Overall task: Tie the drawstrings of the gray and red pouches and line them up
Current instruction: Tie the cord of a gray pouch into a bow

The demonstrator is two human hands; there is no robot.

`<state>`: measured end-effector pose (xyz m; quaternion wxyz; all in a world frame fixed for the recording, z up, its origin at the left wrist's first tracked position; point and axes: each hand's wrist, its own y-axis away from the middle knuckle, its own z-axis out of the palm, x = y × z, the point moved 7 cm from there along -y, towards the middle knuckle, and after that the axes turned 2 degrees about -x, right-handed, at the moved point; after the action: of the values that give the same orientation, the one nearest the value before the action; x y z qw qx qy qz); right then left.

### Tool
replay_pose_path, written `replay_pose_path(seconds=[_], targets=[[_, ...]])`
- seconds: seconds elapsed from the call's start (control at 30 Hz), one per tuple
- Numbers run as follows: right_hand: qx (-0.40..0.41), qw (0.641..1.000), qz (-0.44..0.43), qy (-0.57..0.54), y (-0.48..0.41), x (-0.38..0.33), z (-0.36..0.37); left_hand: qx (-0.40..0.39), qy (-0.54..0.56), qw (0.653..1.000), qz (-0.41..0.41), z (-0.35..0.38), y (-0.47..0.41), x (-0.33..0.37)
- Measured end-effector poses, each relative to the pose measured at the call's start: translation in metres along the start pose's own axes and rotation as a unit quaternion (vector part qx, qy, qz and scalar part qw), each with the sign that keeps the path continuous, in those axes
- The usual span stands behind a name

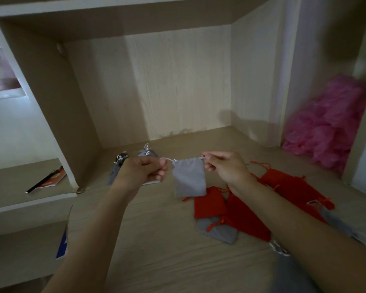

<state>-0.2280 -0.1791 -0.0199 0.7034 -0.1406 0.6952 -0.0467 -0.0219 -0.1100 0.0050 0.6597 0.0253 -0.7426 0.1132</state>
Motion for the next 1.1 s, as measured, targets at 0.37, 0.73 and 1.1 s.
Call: replay_pose_path(seconds=[0.37,0.73,1.1], targets=[[0.02,0.999,-0.025,-0.02,-0.003,0.002,-0.021,0.04,0.29,0.956,-0.016,-0.014,-0.011,-0.033],[-0.011,0.996,-0.082,0.028,-0.003,-0.019,-0.015,0.026,0.477,0.878,0.011,-0.045,-0.018,-0.039],[-0.119,0.974,-0.183,0.066,0.03,-0.064,0.031,-0.11,0.351,0.93,-0.015,-0.003,-0.008,-0.03]])
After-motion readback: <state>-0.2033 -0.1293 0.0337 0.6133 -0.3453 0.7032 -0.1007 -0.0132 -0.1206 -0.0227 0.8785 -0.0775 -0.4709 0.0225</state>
